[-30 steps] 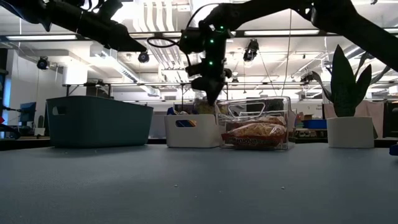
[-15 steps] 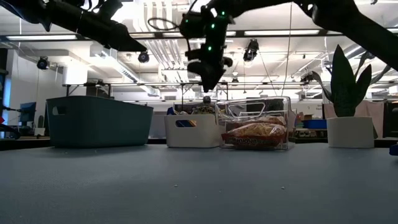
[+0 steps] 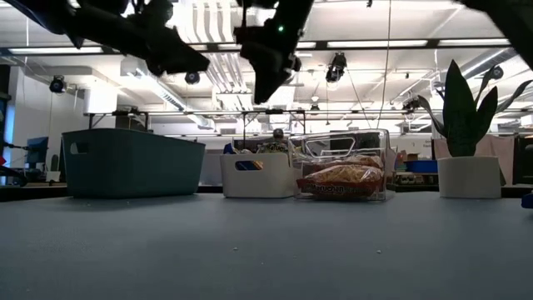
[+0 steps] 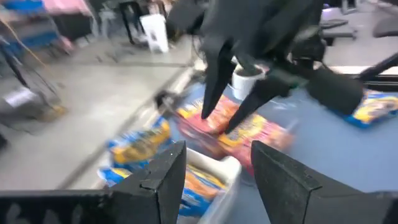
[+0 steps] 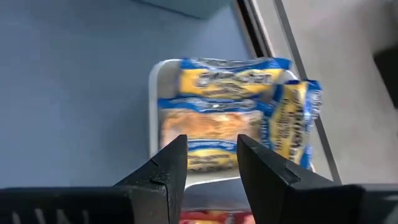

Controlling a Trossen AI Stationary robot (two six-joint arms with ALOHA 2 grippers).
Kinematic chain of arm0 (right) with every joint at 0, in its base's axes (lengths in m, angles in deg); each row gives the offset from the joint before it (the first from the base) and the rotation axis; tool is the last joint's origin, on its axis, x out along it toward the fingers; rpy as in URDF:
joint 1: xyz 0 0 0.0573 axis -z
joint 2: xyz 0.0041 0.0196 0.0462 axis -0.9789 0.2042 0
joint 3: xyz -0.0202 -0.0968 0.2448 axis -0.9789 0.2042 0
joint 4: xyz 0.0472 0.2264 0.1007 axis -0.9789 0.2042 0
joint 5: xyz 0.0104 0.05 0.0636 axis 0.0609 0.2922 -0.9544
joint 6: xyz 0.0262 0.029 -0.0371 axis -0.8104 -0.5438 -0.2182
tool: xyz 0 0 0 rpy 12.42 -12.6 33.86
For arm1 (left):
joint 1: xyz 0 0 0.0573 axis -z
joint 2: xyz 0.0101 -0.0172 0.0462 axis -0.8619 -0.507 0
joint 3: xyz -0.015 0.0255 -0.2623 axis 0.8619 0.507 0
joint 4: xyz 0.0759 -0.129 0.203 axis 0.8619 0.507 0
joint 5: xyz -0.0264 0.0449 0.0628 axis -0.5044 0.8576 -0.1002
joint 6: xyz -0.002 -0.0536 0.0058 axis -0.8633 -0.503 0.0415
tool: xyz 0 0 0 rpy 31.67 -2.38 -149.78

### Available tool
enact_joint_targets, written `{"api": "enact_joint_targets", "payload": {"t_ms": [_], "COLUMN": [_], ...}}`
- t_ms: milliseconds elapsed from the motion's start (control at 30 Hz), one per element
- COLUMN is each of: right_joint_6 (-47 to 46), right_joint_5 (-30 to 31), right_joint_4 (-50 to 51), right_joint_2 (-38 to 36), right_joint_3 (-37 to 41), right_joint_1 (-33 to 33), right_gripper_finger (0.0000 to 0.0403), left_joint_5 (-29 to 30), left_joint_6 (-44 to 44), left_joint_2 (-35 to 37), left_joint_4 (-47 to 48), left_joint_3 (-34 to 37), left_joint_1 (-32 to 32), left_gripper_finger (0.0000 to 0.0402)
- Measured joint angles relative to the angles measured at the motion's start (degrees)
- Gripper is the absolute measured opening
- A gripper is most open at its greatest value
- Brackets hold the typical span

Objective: Sort Maruchan noodles
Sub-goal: Adjust the blue noodle packs in the white bin

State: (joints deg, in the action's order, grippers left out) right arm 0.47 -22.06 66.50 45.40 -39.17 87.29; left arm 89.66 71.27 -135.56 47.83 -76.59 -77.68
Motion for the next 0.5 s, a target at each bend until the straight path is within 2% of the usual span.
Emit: {"api": "enact_joint_targets", "payload": {"t_ms": [200,333,500], "right_joint_6": [2.0,1.5,2.6], "right_joint_5": [-0.4,-0.3,-0.3], "right_joint_4": [-17.3,-29.2,-44.2], "right_joint_2": [-11.0,-18.9,-28.9], "right_joint_3": [19.3,32.3,48.2], "right_joint_1": [-4.7,-6.7,-8.2], "right_gripper_finger": [0.0128,0.0128,0.0128], "left_joint_5": [-1.2,-1.3,-1.0], "left_joint_6": [-8.3,-14.5,-21.2], "left_joint_2": [-7.1,-12.0,-18.8], "left_joint_4": [-1.6,-5.9,-5.8], "left_joint_3": [-0.2,-0.3,-4.4], "left_joint_1": [1.2,1.7,1.7], "left_gripper_finger": [0.0164,0.0164,0.0163]}}
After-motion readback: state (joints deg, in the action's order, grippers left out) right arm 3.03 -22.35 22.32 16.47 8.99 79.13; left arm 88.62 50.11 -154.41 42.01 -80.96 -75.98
